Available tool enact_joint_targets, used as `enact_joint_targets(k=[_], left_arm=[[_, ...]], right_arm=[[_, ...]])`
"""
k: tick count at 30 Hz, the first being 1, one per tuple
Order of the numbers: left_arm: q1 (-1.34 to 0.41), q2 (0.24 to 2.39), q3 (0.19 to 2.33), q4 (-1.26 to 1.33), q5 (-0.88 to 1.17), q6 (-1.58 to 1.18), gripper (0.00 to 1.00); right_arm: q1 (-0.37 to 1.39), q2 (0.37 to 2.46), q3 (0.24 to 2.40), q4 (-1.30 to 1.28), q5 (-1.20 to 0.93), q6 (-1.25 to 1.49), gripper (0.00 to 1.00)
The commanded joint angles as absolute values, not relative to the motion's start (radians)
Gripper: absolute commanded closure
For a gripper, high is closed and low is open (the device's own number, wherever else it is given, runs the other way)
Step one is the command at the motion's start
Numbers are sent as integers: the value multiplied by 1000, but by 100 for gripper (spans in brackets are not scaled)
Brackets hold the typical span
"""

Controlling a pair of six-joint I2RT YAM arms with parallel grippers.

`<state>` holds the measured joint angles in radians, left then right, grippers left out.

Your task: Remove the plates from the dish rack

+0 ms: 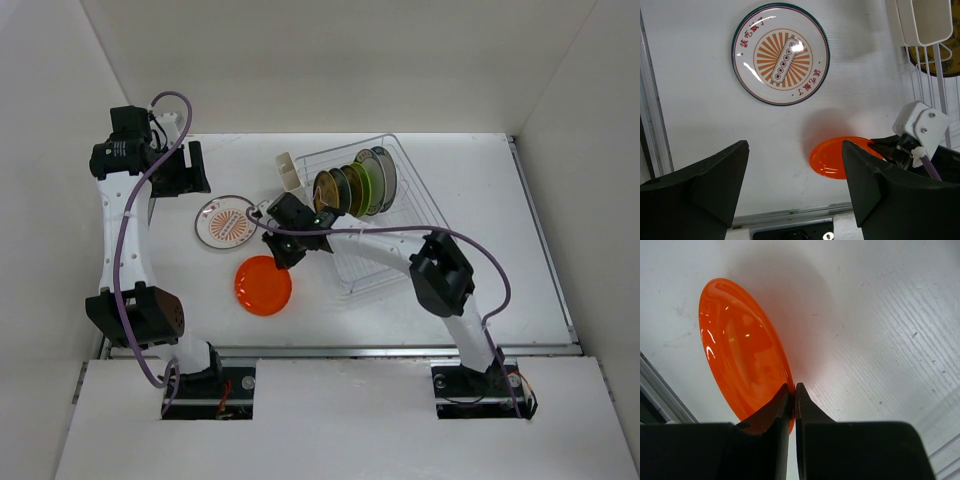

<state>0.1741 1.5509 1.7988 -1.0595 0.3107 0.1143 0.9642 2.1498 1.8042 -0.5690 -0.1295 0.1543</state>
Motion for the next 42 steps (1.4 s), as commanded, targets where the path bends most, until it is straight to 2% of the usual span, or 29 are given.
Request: enact_joint_targets(k=[1,7,14,19,25,29,30,34,39,42], left_arm=[[179,1546,1792,-1060,324,107,28],[179,1546,1801,-1069,324,107,28],[179,1546,1801,-1069,314,117,28],[179,1546,1801,-1069,314,117,28],[179,1546,1792,-1069,305,117,28],[179,1537,1801,-1069,296,117,28],[179,1537,1801,-1069,296,117,28],[179,1537,1801,-1069,287,117,27],[179,1537,1801,-1069,287,117,27],[179,1537,1801,-1069,287,117,27]], right_arm=[[965,2204,1845,-580,-129,110,95],[965,2290,1890,-580,-120,110,89],[965,2281,1891,-571,-71,110,81],[965,2270,1891,-571,-61,110,61],[965,2191,1901,-580,-31,110,58],[945,2044,1925,-580,-9,149,41],[927,2010,1925,-580,6,162,34],[824,1864,1959,-590,89,267,25],[625,1784,1968,-664,188,368,23],[511,1830,1999,-736,284,406,28]])
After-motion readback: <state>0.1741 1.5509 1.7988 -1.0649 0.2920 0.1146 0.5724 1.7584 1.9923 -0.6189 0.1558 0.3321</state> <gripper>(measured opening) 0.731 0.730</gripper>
